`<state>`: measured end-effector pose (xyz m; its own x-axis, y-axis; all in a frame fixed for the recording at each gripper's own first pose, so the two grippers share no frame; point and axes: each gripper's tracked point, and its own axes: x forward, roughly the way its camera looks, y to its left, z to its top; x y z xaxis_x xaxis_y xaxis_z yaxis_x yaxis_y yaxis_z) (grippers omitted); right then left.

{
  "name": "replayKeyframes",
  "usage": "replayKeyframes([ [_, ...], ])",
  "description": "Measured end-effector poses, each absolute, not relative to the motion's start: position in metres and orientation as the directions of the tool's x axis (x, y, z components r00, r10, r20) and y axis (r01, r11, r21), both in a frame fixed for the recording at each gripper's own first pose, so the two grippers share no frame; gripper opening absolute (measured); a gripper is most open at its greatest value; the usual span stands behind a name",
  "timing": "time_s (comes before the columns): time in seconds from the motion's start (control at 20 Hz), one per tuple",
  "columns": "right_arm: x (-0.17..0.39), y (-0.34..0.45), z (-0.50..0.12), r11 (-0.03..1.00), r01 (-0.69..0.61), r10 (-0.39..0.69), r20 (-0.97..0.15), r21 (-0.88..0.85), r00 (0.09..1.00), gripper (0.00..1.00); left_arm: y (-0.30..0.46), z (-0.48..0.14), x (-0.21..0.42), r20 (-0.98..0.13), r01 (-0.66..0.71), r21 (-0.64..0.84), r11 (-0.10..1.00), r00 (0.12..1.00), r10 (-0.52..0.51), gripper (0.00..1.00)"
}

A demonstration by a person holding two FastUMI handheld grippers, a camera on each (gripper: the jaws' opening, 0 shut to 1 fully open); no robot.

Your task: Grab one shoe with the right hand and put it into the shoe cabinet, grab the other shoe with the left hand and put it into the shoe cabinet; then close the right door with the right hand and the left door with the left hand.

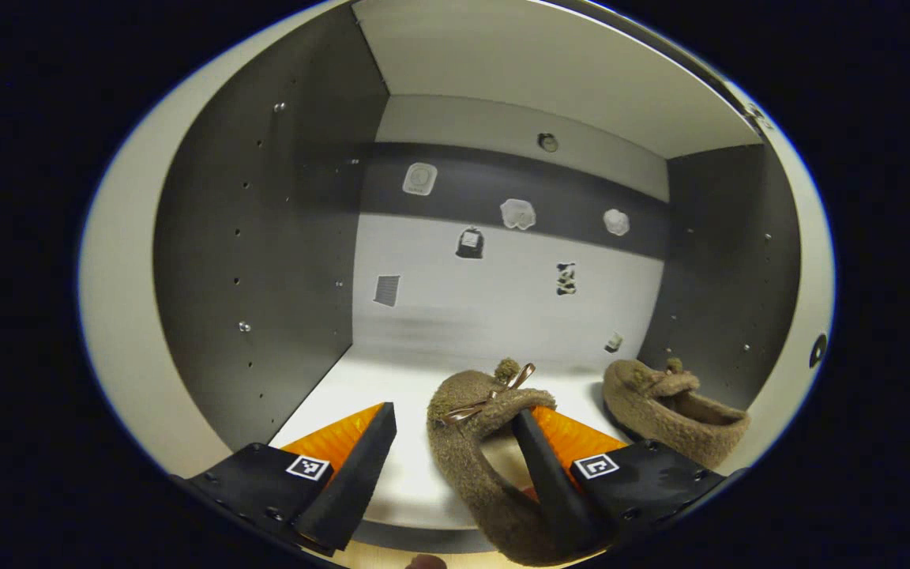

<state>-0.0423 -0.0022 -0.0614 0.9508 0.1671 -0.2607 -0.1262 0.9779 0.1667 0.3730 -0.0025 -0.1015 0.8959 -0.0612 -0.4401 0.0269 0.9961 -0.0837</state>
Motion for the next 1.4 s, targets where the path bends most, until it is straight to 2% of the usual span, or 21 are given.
replayKeyframes([
  [0.05,-0.041,-0.003,-0.063,0.978,-0.127,0.168,-0.259,0.167,0.951,0.94,0.002,-0.106,0.372,-0.467,0.014,-0.065,0.998,0.883,-0.043,0.97],
  [0.15,-0.044,-0.006,-0.060,0.978,-0.118,0.159,-0.251,0.170,0.955,0.94,-0.006,-0.096,0.354,-0.445,0.030,-0.099,0.995,0.893,-0.071,0.98],
  [0.35,-0.045,-0.017,-0.055,0.982,-0.091,0.130,-0.235,0.168,0.963,0.94,-0.011,-0.046,0.288,-0.259,0.083,-0.155,0.984,0.958,-0.122,0.97],
  [0.4,-0.043,-0.020,-0.055,0.983,-0.085,0.122,-0.235,0.163,0.964,0.94,-0.014,-0.039,0.275,-0.241,0.093,-0.163,0.982,0.962,-0.131,0.96],
  [0.45,-0.042,-0.023,-0.055,0.983,-0.083,0.121,-0.236,0.165,0.964,0.98,-0.013,-0.033,0.259,-0.242,0.085,-0.170,0.982,0.962,-0.125,0.96],
  [0.5,-0.042,-0.023,-0.051,0.982,-0.089,0.127,-0.229,0.168,0.965,0.94,-0.013,-0.026,0.246,-0.231,0.079,-0.177,0.981,0.966,-0.120,0.96],
  [0.55,-0.040,-0.025,-0.047,0.982,-0.091,0.127,-0.219,0.165,0.968,0.94,-0.017,-0.020,0.233,-0.213,0.087,-0.181,0.980,0.969,-0.126,0.94],
  [0.8,-0.032,-0.047,-0.015,0.986,-0.086,0.109,-0.164,0.144,0.980,0.94,-0.015,-0.007,0.154,-0.153,0.094,-0.101,0.990,0.982,-0.109,0.96],
  [0.85,-0.029,-0.053,-0.009,0.987,-0.081,0.102,-0.156,0.136,0.982,0.99,-0.016,-0.006,0.138,-0.151,0.096,-0.104,0.990,0.982,-0.111,0.94],
  [1.0,-0.020,-0.073,0.007,0.991,-0.063,0.079,-0.141,0.116,0.987,0.89,-0.012,-0.008,0.100,-0.148,0.081,-0.114,0.990,0.984,-0.098,0.94],
  [1.1,-0.011,-0.087,0.020,0.992,-0.055,0.069,-0.122,0.109,0.990,0.94,-0.007,-0.006,0.075,-0.126,0.065,-0.109,0.992,0.989,-0.078,0.99],
  [1.15,-0.006,-0.096,0.028,0.993,-0.048,0.059,-0.107,0.103,0.993,0.98,-0.005,-0.005,0.065,-0.114,0.058,-0.105,0.993,0.991,-0.070,0.96],
  [1.2,0.001,-0.106,0.036,0.995,-0.039,0.047,-0.091,0.095,0.995,0.99,-0.006,-0.006,0.054,-0.110,0.057,-0.093,0.994,0.992,-0.067,0.99],
  [1.25,0.007,-0.115,0.044,0.996,-0.028,0.035,-0.078,0.088,0.996,0.94,-0.003,-0.010,0.044,-0.117,0.046,-0.076,0.996,0.992,-0.055,0.96],
  [1.3,0.014,-0.125,0.051,0.996,-0.011,0.017,-0.068,0.085,0.998,0.98,-0.003,-0.013,0.035,-0.121,0.040,-0.054,0.998,0.992,-0.046,0.97],
  [1.35,0.020,-0.136,0.058,0.996,0.004,0.001,-0.062,0.086,0.998,0.94,-0.004,-0.014,0.027,-0.118,0.041,-0.034,0.999,0.992,-0.044,0.97],
  [1.4,0.025,-0.148,0.069,0.996,0.021,-0.017,-0.048,0.085,0.999,0.94,-0.007,-0.014,0.020,-0.113,0.040,-0.022,0.999,0.993,-0.043,0.96],
])
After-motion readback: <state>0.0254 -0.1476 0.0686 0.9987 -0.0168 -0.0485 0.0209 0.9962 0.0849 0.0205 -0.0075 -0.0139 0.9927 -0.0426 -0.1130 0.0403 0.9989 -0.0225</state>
